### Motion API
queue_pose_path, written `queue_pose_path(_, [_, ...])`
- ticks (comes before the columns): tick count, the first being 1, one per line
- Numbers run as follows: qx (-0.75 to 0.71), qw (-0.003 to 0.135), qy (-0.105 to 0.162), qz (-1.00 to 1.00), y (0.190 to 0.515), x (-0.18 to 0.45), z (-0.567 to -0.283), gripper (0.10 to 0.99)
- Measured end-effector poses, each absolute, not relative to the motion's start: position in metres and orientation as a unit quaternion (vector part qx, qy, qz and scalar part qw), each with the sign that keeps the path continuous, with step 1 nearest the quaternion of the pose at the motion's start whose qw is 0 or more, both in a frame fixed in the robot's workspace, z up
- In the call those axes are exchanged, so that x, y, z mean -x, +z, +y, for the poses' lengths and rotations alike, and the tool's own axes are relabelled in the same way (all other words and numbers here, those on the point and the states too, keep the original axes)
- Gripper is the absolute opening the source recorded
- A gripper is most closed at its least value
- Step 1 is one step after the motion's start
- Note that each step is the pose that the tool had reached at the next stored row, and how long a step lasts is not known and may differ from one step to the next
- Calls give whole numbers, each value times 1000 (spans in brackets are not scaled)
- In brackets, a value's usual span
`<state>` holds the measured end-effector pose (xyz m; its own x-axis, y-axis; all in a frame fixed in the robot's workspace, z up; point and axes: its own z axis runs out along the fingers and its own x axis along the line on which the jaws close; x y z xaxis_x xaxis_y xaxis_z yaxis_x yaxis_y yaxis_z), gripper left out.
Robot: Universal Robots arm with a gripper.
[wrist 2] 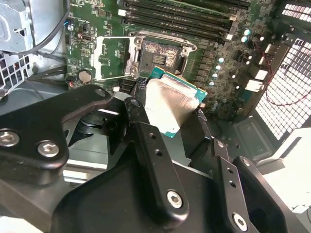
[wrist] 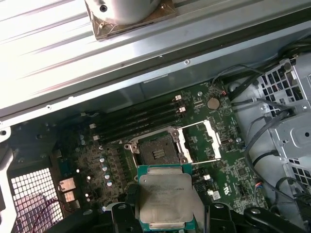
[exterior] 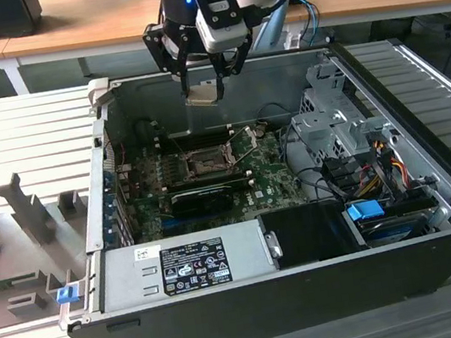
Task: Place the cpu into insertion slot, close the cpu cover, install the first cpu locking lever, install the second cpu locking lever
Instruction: 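Place the cpu into insertion slot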
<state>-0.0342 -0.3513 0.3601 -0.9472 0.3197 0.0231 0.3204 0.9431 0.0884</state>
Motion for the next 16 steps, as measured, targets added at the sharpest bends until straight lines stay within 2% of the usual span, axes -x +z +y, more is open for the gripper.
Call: queue_pose_path(16, [194,3,-46,-980,360,34,-351,525])
